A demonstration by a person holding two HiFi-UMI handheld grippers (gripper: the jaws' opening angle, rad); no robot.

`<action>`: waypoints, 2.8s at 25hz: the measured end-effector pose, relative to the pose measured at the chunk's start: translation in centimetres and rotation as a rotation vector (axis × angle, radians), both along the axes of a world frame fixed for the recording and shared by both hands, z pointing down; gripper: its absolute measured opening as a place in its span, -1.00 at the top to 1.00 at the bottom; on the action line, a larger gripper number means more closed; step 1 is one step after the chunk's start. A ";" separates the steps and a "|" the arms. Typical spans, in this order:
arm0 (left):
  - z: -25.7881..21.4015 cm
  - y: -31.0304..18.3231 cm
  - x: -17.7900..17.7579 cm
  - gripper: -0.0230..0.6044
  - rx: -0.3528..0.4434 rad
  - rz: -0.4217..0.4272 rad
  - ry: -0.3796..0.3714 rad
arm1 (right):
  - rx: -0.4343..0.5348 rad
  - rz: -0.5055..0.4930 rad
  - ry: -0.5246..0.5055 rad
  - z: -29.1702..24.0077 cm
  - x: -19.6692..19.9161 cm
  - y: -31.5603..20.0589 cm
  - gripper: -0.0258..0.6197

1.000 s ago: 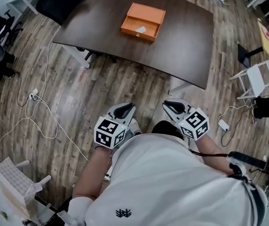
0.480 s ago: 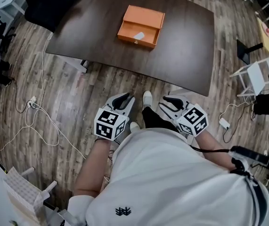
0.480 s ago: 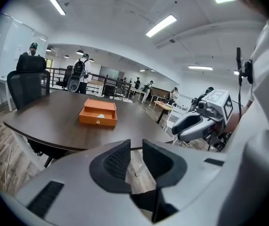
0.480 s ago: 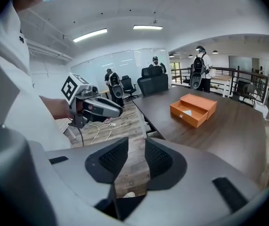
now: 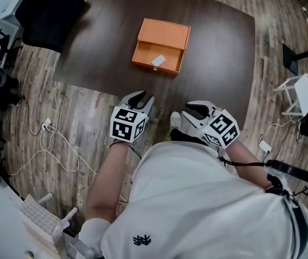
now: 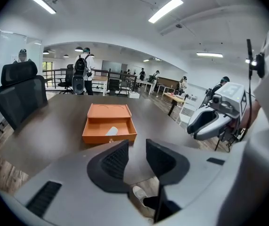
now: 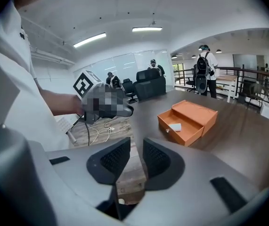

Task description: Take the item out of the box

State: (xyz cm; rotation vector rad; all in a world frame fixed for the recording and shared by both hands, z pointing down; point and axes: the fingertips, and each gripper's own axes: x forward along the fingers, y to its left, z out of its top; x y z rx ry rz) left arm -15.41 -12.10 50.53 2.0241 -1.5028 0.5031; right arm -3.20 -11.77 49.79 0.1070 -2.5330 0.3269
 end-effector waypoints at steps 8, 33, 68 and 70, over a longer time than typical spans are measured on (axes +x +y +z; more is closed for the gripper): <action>4.1 -10.7 -1.7 0.47 -0.120 0.044 -0.081 | -0.069 0.024 -0.003 2.4 0.9 -7.1 0.69; 17.7 -22.2 -2.7 0.30 -0.550 0.317 -0.273 | -0.159 0.257 -0.024 4.5 6.6 -14.2 0.70; 14.2 -21.5 -4.1 0.38 -0.466 0.195 -0.242 | -0.176 0.212 -0.013 5.5 6.2 -13.8 0.71; 13.3 -21.3 -4.4 0.38 -0.437 0.170 -0.219 | -0.176 0.197 -0.013 5.6 5.4 -13.7 0.72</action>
